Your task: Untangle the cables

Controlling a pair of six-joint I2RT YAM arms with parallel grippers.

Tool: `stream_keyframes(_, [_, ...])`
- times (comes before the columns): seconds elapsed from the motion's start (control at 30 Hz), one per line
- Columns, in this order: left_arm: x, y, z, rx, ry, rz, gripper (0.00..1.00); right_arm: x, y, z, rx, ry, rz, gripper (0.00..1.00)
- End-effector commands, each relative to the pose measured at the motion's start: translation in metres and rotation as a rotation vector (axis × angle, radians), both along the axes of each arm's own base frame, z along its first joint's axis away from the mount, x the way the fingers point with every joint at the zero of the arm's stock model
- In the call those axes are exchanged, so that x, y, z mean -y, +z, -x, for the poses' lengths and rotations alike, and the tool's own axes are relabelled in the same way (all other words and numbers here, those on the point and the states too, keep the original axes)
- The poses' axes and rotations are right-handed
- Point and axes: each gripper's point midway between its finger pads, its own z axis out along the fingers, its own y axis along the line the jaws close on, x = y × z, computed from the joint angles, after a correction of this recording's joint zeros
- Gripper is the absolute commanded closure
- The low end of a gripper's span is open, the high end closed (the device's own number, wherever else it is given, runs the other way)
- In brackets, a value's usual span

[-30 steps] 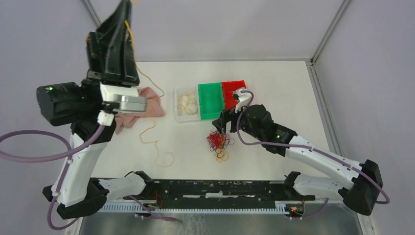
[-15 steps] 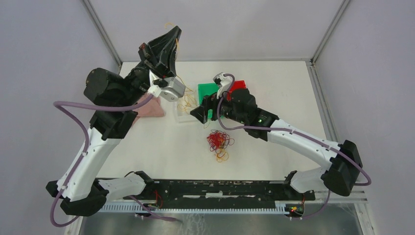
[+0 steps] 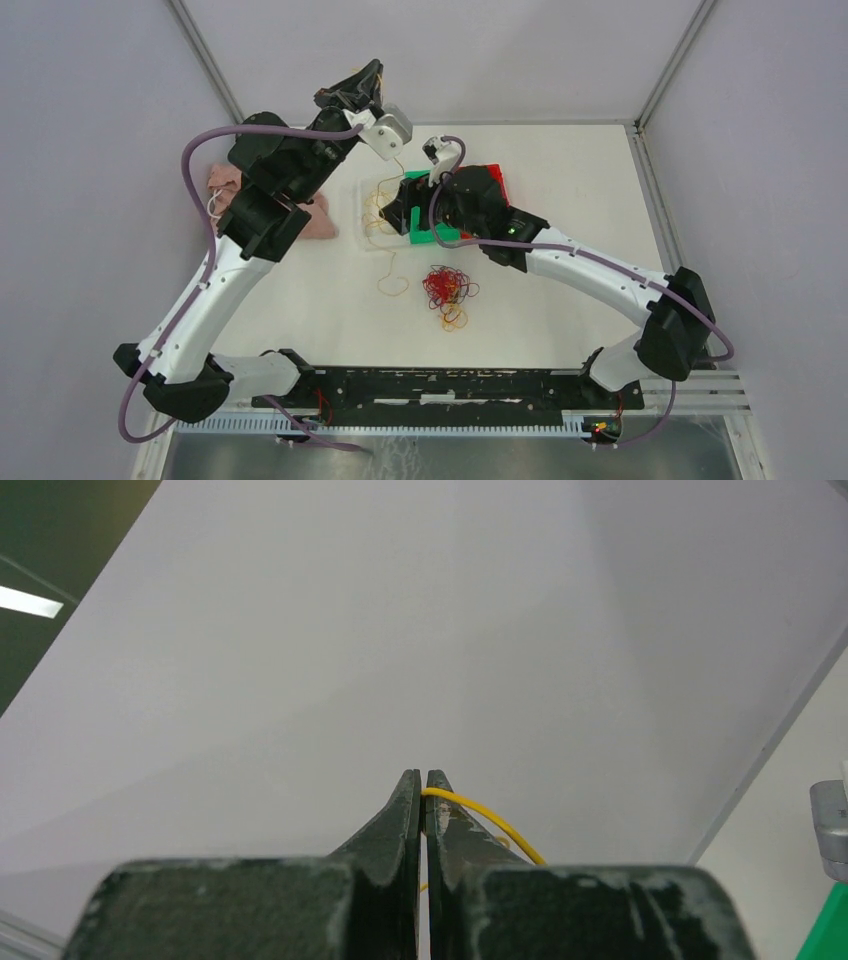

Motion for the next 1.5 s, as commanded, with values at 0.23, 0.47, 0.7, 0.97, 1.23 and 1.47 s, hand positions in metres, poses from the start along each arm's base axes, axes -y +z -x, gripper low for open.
stream_keyframes(0.23, [-0.040,0.018,-0.038,0.004,0.145,0.126,0.97,0.025,0.005,-0.042,0.005,-0.175,0.081,0.16])
stream_keyframes(0.47, [-0.039,0.016,-0.064,0.003,0.159,0.145,0.97,0.061,-0.017,-0.067,-0.033,-0.356,0.173,0.13])
stream_keyframes(0.7, [-0.036,0.020,-0.085,0.020,0.178,0.161,0.97,0.077,-0.034,-0.071,-0.071,-0.408,0.188,0.12])
stream_keyframes(0.97, [-0.054,0.005,-0.113,0.032,0.237,0.120,0.97,0.098,-0.040,-0.069,-0.089,-0.446,0.195,0.12])
stream_keyframes(1.23, [-0.068,-0.004,-0.132,0.037,0.279,0.099,0.97,0.121,-0.050,-0.065,-0.114,-0.480,0.194,0.12])
stream_keyframes(1.47, [-0.073,0.011,-0.134,0.078,0.295,0.127,0.97,0.127,-0.058,-0.063,-0.140,-0.487,0.199,0.12])
